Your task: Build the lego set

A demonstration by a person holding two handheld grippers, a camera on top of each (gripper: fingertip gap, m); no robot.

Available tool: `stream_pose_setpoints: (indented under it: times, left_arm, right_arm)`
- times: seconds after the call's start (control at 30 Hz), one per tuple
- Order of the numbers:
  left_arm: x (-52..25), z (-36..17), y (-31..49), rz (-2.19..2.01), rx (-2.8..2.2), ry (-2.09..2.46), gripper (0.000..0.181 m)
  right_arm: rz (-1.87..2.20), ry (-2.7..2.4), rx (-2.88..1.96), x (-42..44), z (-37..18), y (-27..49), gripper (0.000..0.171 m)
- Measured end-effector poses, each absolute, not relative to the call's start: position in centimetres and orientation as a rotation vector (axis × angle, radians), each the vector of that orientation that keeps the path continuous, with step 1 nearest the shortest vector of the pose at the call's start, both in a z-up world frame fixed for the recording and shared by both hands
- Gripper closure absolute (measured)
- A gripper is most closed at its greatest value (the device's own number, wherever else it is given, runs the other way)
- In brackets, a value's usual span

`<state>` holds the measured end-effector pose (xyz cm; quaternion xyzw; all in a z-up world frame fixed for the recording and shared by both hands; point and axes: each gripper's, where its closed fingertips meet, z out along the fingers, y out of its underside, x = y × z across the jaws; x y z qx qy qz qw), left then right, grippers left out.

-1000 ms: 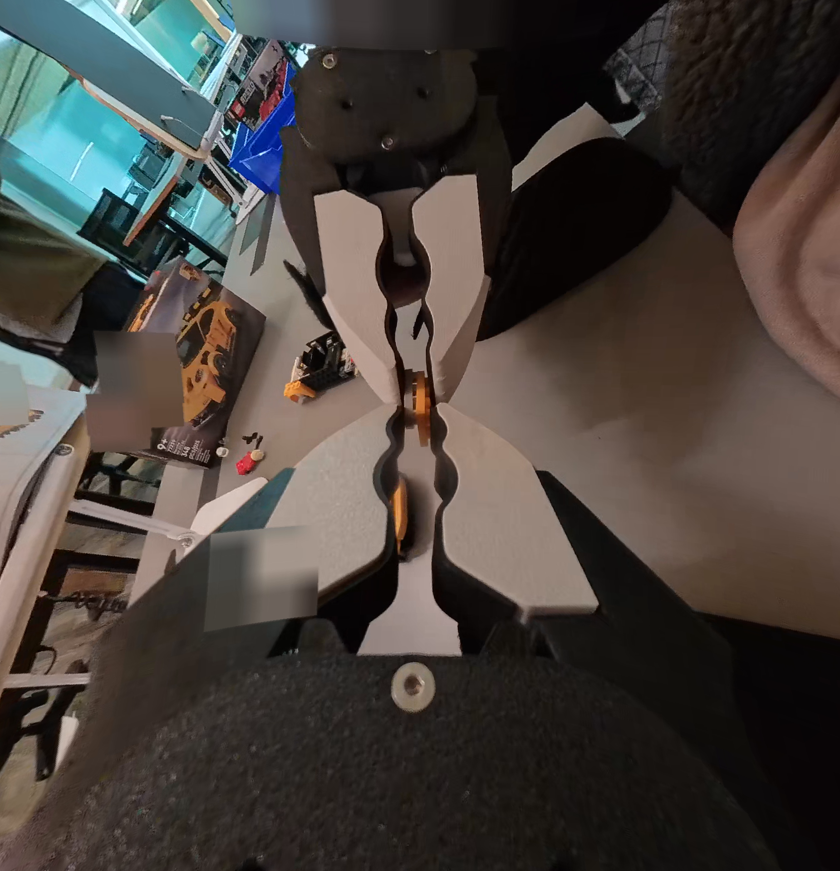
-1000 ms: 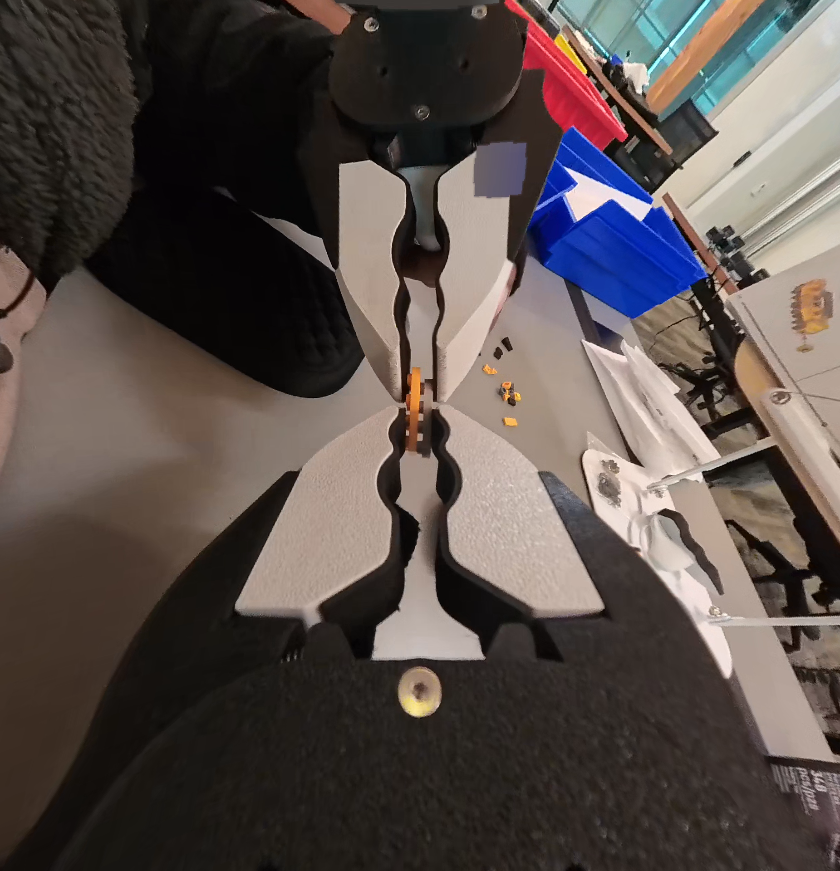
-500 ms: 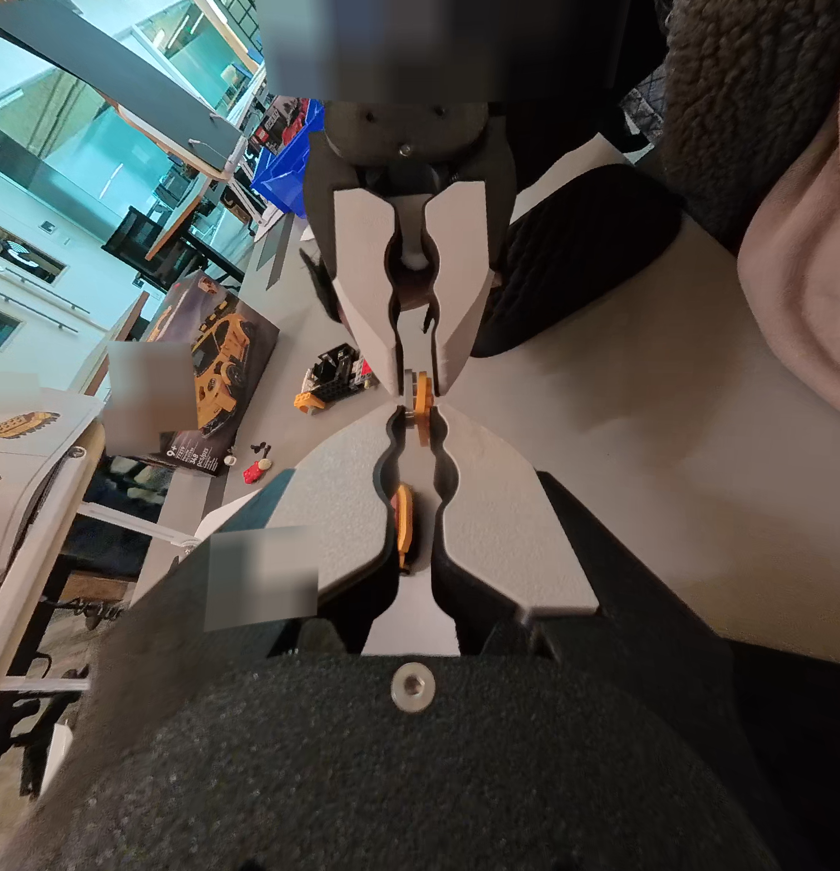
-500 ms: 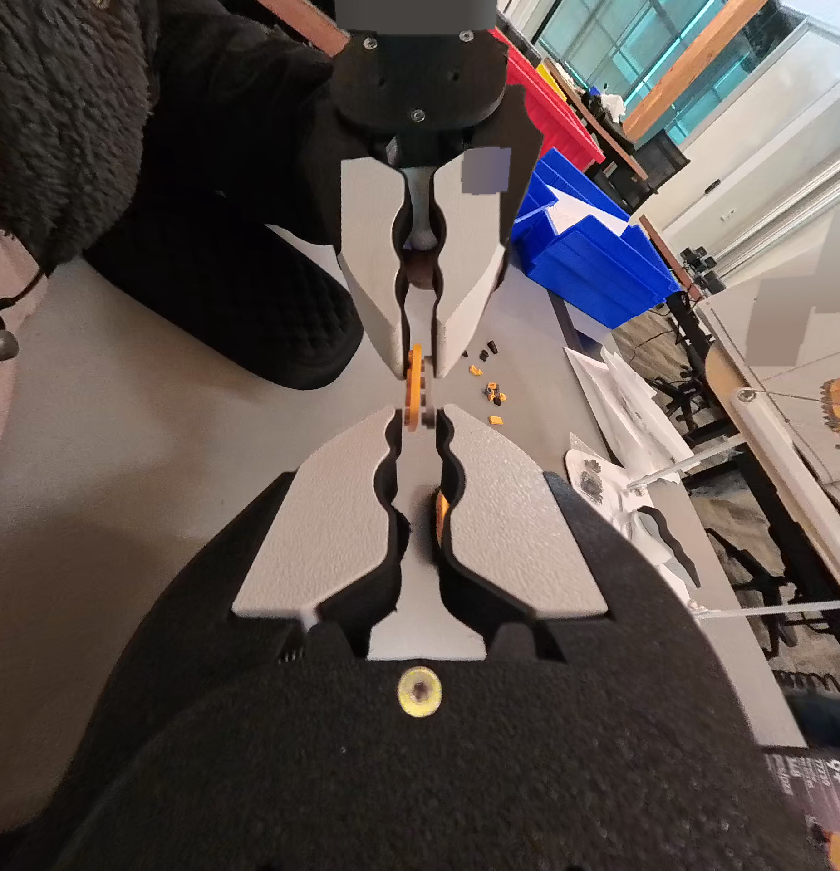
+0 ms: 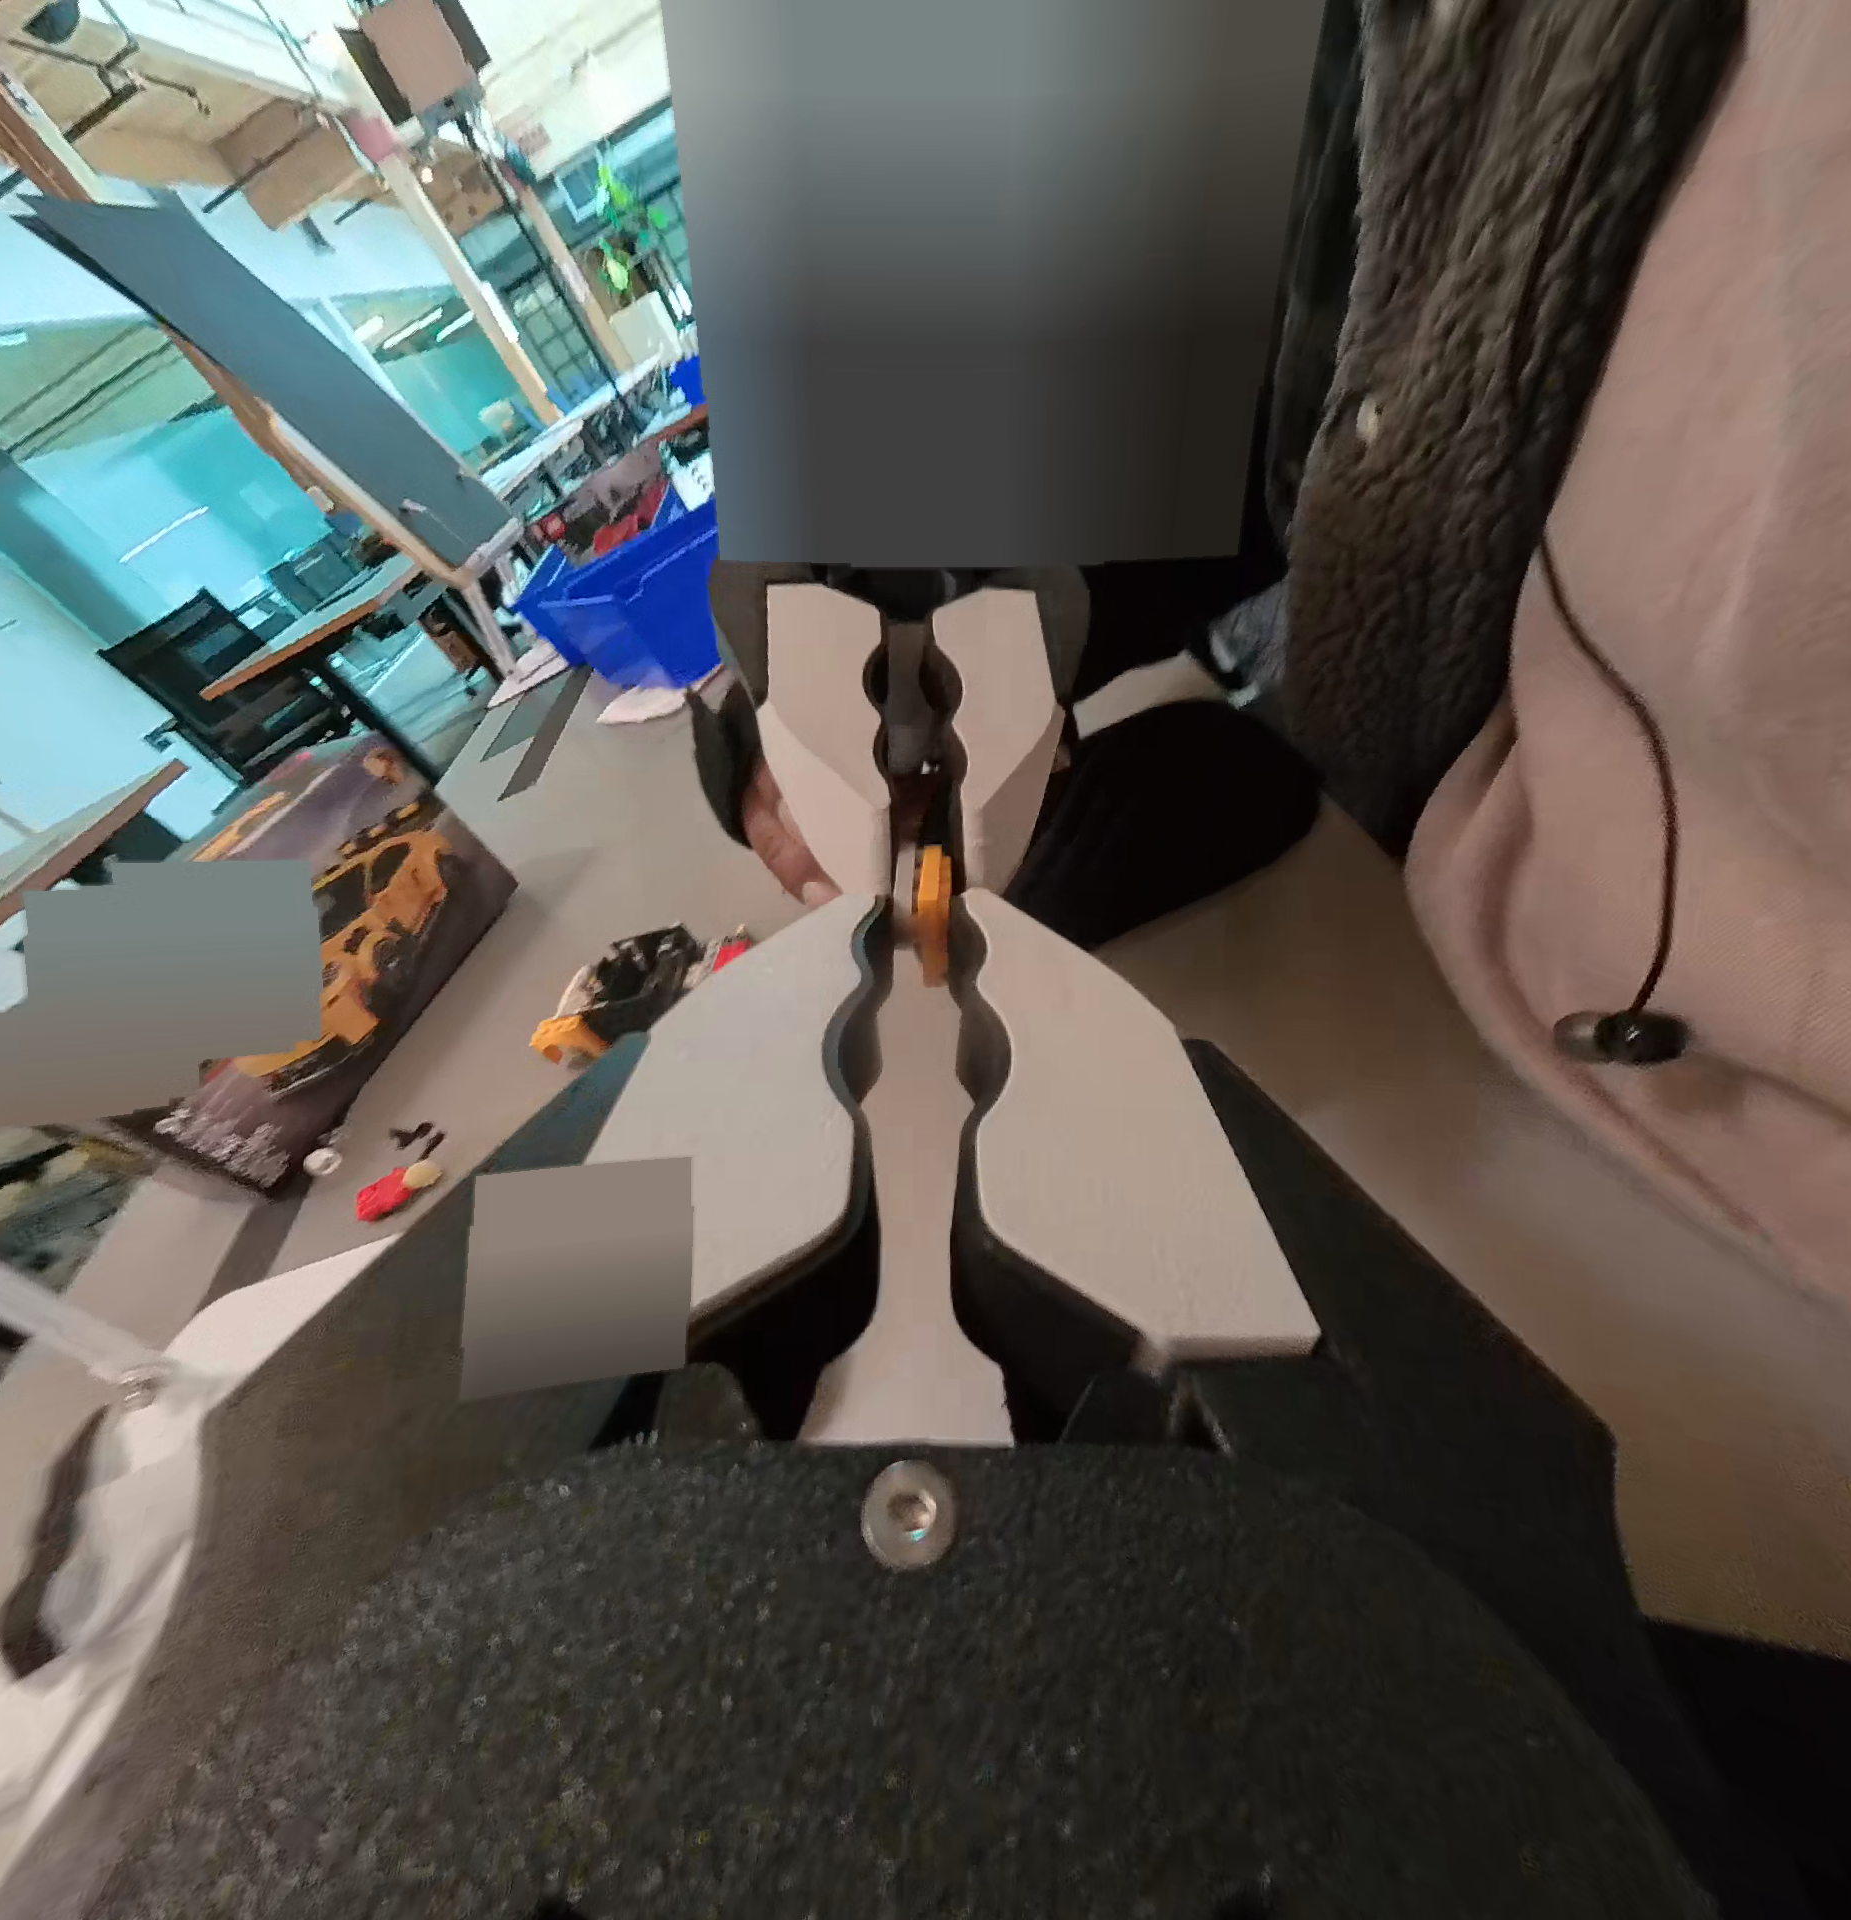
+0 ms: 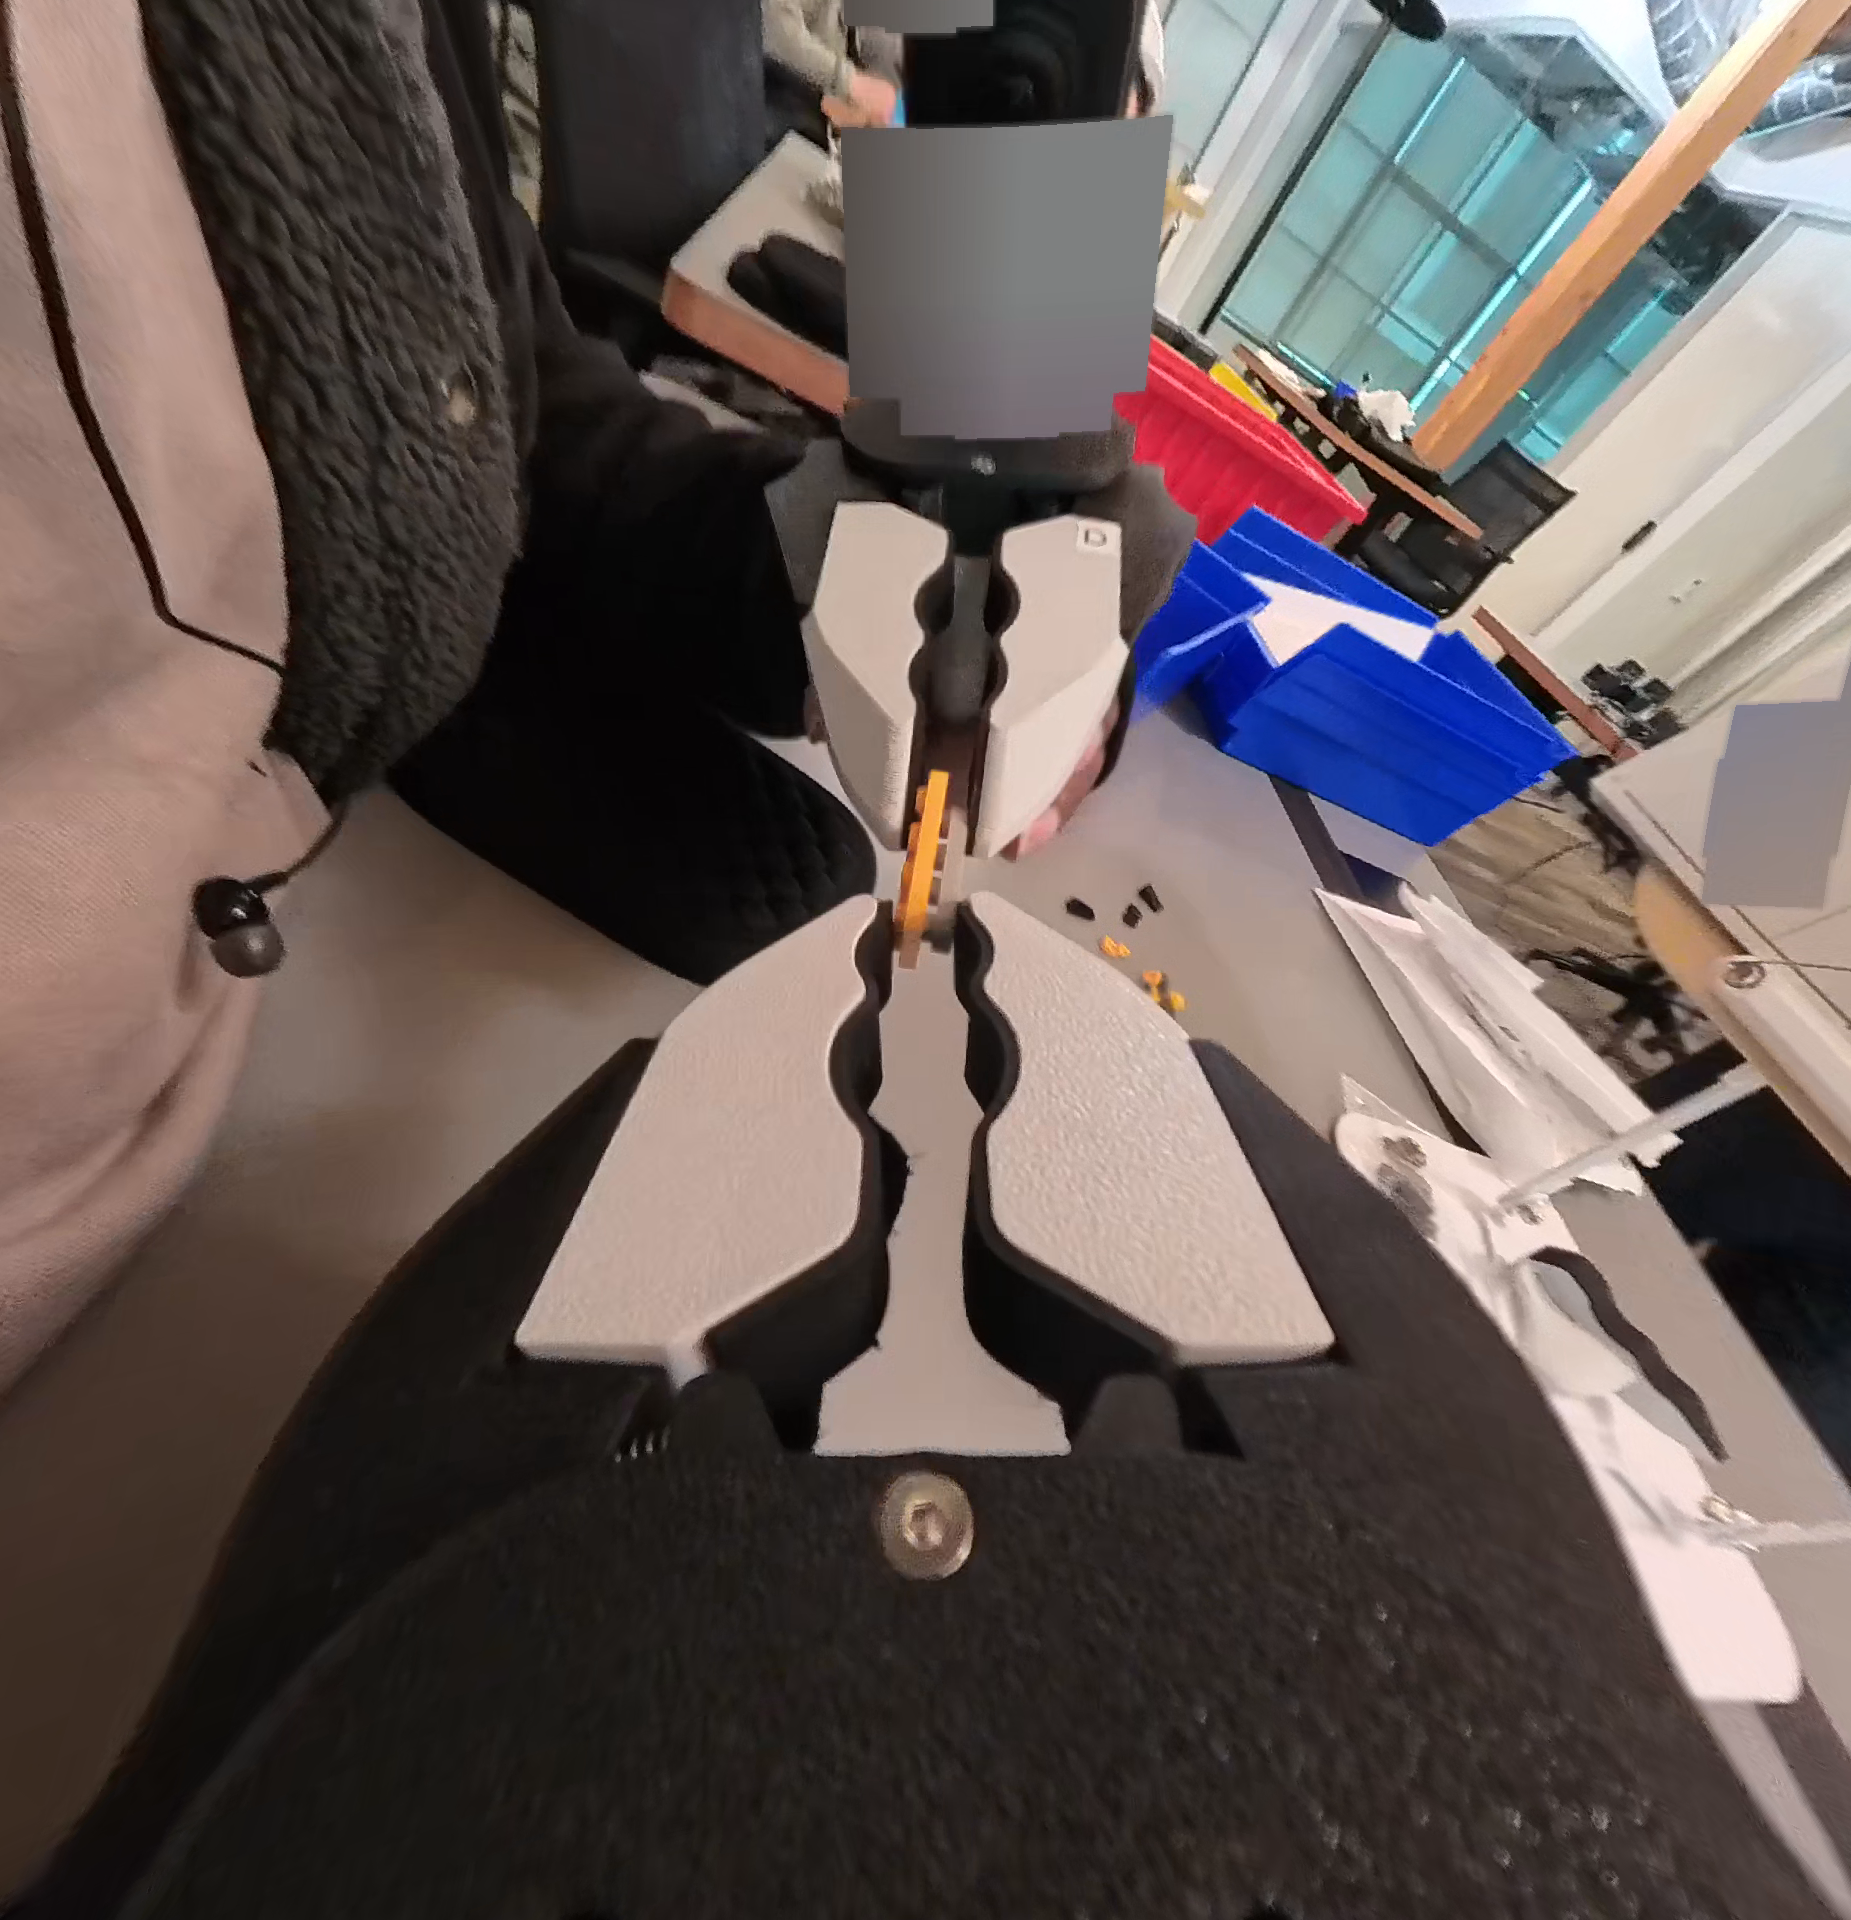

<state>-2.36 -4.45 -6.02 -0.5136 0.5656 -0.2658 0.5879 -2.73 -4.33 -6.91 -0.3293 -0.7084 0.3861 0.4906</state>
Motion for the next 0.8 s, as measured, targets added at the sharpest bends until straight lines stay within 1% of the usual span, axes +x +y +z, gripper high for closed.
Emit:
stream_pose_setpoints:
  times: [0.13, 0.3, 0.57, 0.67, 0.8]
  left_arm:
    - [-2.3, -5.0, -4.6, -0.846, -1.188, 1.202, 0.172]
    - [-2.6, -5.0, -3.6, -1.094, -1.238, 1.039, 0.171]
    - [-3.1, -5.4, -2.5, -1.07, -1.294, 0.992, 0.171]
    - [-3.3, -5.1, -2.4, -1.138, -1.297, 0.952, 0.172]
    - [-3.6, -4.4, -2.4, -1.31, -1.277, 0.86, 0.173]
  right_arm:
    - [1.106, -1.66, -0.853, -2.6, -5.8, -4.6, 0.16]
    - [1.284, -1.573, -1.028, -2.8, -5.8, -3.5, 0.162]
    - [1.474, -1.505, -1.243, -3.3, -5.9, -2.4, 0.162]
    - [1.427, -1.496, -1.21, -3.5, -5.7, -2.3, 0.16]
    - [1.205, -1.521, -1.043, -3.5, -5.0, -2.3, 0.149]
